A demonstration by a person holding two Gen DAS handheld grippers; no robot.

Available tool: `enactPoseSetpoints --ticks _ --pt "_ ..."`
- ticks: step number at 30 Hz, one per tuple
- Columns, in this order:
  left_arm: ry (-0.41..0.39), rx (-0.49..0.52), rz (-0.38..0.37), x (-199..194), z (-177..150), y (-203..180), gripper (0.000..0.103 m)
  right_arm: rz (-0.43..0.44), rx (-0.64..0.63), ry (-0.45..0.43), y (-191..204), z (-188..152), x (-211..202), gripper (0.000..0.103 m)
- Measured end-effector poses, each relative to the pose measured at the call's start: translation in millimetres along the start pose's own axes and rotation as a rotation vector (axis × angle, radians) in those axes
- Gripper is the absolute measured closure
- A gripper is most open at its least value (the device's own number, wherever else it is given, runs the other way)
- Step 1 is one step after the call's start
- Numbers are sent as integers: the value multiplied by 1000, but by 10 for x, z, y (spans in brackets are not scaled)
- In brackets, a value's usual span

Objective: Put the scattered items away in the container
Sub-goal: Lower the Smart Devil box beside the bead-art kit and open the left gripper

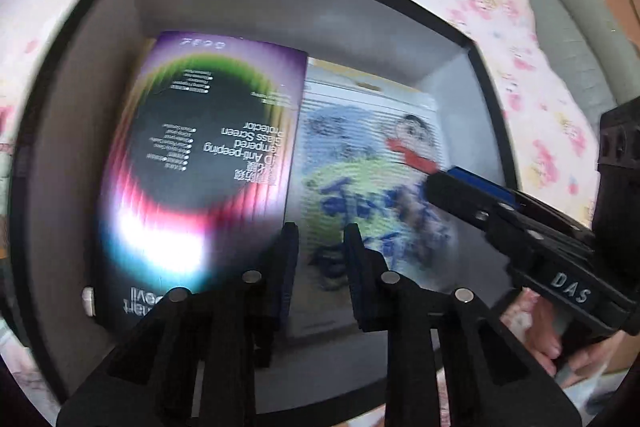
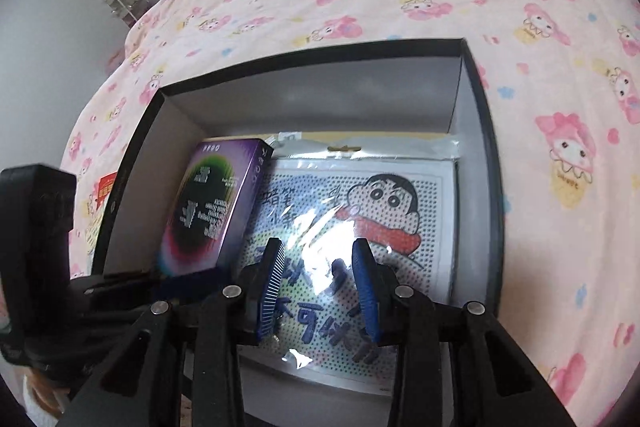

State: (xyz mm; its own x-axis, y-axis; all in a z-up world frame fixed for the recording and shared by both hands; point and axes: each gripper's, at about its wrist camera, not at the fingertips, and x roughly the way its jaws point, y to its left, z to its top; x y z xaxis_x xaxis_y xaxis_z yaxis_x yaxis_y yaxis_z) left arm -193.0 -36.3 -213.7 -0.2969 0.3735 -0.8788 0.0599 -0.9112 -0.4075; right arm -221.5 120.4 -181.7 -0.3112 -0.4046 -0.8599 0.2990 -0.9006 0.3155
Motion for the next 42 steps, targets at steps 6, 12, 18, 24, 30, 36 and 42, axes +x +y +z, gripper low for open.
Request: enactPoseSetpoints --ticks 6,12,18,24,30,36,42 --pt "-48 21 -115 -228 268 73 81 10 -32 45 40 157 24 71" --pt "-143 39 59 -195 921 201 81 -44 -90 75 110 594 264 71" --pt "-124 21 120 70 1266 321 81 -62 -95 127 75 798 640 71" --pt "-43 28 178 297 1177 284 81 -56 -70 163 -29 824 834 71" --pt "-53 14 132 232 1094 306 82 -41 -78 160 -38 756 757 71" --pt "-116 44 -17 -148 773 193 82 -71 -96 54 31 613 296 71" --pt "33 9 -128 -128 277 139 82 100 -27 36 62 240 -31 71"
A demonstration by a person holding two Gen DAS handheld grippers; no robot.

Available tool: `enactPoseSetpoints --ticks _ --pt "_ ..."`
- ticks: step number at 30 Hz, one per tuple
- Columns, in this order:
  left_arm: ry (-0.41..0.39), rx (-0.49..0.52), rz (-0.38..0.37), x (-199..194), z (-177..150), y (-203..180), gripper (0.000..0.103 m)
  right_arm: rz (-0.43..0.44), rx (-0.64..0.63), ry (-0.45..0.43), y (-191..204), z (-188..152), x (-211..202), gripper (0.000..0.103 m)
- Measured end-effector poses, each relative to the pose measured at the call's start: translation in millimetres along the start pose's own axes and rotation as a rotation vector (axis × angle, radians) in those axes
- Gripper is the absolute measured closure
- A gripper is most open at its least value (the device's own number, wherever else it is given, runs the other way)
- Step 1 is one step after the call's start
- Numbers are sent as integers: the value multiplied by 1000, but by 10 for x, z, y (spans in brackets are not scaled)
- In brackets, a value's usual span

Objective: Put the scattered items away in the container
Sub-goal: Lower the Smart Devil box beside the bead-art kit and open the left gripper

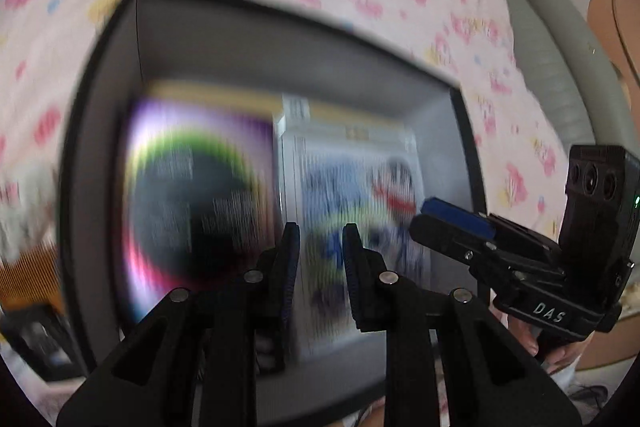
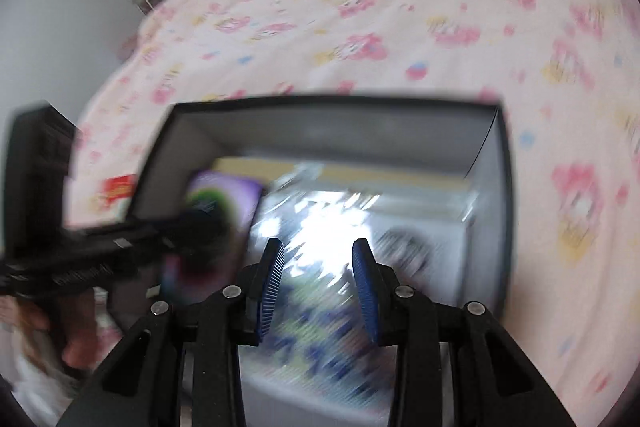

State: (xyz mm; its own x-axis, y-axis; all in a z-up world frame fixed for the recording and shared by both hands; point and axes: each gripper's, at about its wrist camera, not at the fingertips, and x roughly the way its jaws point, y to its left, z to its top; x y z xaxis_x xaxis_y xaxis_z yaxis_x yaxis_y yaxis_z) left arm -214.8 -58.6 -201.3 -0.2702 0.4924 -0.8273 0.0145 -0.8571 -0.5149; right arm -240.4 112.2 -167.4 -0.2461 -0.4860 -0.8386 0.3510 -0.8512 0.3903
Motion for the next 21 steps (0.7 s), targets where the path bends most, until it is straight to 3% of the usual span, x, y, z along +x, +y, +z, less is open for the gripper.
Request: enactPoseSetpoints --ticks 7,9,13,16,21 --pt "100 -69 35 241 -265 80 82 1 -17 9 117 -200 38 71" --pt "116 -128 8 314 -324 177 83 -22 -28 -4 143 -215 21 71" --pt "94 -103 61 313 -343 70 85 -53 -34 -3 76 -237 27 71" --pt "90 -80 28 296 -317 17 72 -44 -23 6 37 -248 40 71" --pt "5 -103 22 -6 -311 52 71 -38 -32 0 59 -264 38 71"
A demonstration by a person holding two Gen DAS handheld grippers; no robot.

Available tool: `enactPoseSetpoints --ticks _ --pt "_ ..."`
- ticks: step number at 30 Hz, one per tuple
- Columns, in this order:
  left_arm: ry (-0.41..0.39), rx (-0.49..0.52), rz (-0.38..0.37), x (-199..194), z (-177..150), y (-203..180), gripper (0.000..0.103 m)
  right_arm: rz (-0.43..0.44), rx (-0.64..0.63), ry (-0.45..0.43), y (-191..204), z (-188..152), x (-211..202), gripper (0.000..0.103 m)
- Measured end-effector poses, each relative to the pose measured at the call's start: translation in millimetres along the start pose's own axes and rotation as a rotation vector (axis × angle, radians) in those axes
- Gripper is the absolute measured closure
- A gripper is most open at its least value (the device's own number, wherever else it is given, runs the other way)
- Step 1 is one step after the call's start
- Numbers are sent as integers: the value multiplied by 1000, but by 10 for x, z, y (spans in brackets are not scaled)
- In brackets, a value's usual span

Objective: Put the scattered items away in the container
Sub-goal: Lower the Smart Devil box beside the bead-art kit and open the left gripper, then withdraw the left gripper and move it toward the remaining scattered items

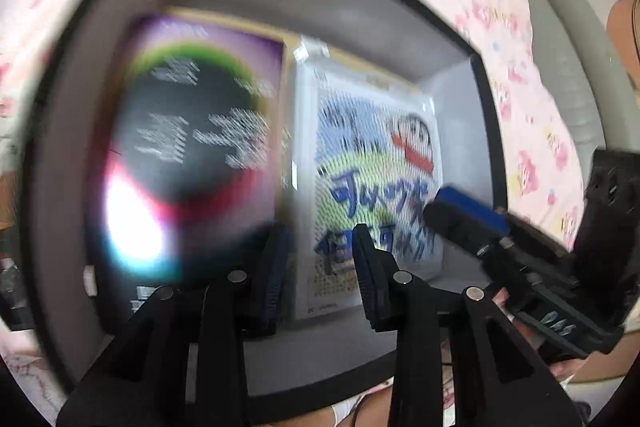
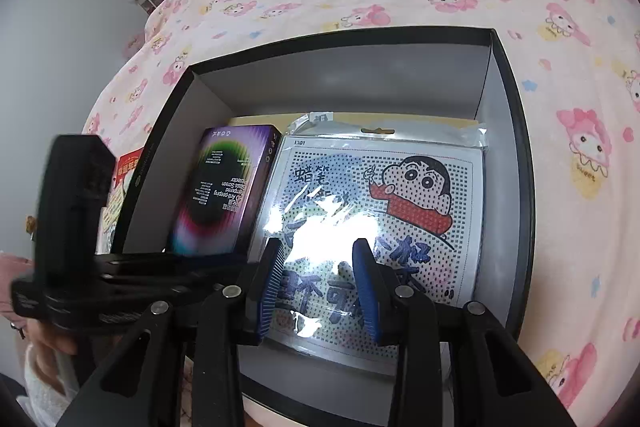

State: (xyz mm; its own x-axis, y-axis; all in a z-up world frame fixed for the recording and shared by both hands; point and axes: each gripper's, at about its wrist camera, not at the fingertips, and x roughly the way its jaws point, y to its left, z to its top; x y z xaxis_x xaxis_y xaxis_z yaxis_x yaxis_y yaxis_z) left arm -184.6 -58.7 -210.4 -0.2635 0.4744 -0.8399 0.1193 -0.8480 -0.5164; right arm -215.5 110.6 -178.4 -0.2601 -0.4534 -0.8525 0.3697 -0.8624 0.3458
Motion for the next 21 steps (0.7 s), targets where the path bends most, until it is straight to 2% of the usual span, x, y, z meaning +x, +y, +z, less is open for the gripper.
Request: enactPoseSetpoints --ticks 4,10,13,17,21 --pt "12 -21 54 4 15 60 71 12 -12 13 30 0 45 71" --pt "18 -30 -6 19 15 96 71 -15 -17 12 9 1 52 71" --pt "54 -53 -26 109 -2 145 70 -42 -5 39 -33 -10 134 71" --pt "25 -32 -25 55 -63 154 70 -67 14 61 -100 -24 203 71" --pt "-21 2 -42 -185 -127 83 70 -121 -7 42 -68 -25 174 71"
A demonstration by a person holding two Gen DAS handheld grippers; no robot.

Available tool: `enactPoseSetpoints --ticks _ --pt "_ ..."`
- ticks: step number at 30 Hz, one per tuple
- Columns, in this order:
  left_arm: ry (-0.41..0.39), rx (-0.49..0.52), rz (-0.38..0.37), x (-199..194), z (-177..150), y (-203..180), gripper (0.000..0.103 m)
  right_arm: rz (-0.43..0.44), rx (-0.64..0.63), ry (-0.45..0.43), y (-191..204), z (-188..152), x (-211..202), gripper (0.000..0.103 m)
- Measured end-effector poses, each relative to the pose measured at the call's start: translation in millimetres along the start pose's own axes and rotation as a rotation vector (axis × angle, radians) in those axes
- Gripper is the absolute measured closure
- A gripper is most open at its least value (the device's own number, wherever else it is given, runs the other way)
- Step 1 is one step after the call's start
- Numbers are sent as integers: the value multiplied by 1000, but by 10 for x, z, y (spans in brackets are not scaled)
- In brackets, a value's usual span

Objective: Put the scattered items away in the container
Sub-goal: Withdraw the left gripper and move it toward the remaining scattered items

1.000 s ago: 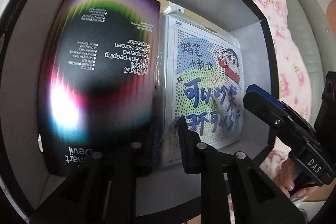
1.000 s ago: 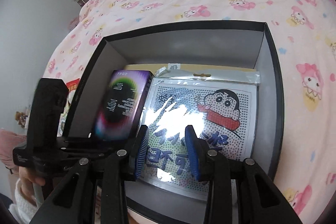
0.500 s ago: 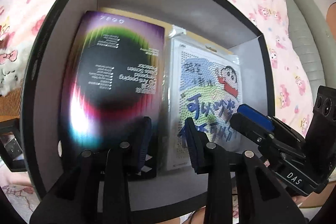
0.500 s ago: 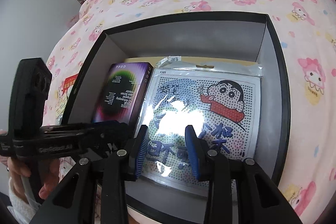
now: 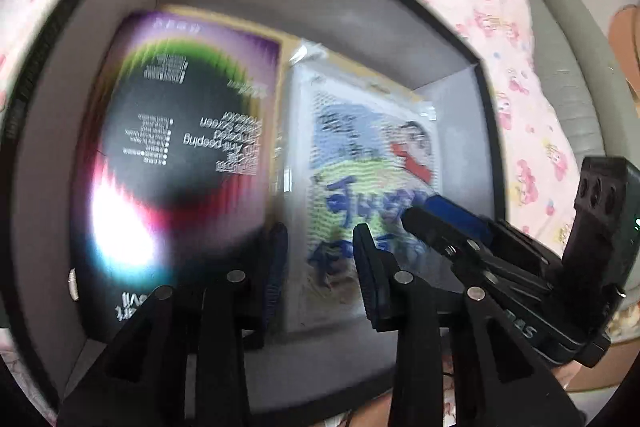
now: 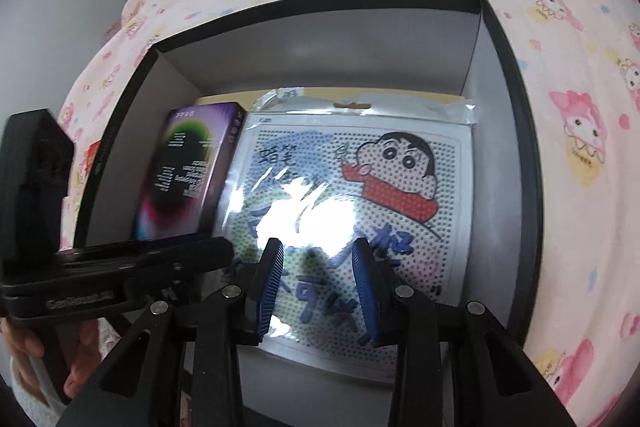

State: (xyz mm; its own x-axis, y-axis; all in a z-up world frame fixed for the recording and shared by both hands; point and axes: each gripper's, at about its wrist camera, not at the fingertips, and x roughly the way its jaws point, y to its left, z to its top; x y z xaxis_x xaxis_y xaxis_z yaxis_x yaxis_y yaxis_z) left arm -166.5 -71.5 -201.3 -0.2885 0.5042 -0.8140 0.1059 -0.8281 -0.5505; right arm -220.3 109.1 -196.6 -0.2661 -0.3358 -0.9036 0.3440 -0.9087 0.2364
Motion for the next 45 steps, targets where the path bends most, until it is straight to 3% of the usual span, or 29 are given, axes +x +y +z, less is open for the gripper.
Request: enactPoseSetpoints --ticks 3,7,12,16,24,34,45 --pt "-95 52 -41 -380 -93 -162 70 -45 -46 -81 147 6 -252 71" --pt "-188 169 5 -799 -226 -501 70 -98 -70 -193 332 -89 -689 70" --pt "-286 289 46 -1212 -394 -820 68 -75 -53 -290 482 -235 -1226 65" --pt "-313 333 15 -1243 -575 -1013 68 -83 -49 -351 595 -368 -1531 64" --pt "-323 380 -7 -1555 -1018 -1030 68 -41 -39 -399 826 -794 -1871 64" --pt "-376 306 50 -1984 -1291 -545 68 44 -126 -359 1404 -927 -1762 64" --pt "-450 91 115 -2374 -1405 688 68 180 -316 -235 2528 -802 -1119 65"
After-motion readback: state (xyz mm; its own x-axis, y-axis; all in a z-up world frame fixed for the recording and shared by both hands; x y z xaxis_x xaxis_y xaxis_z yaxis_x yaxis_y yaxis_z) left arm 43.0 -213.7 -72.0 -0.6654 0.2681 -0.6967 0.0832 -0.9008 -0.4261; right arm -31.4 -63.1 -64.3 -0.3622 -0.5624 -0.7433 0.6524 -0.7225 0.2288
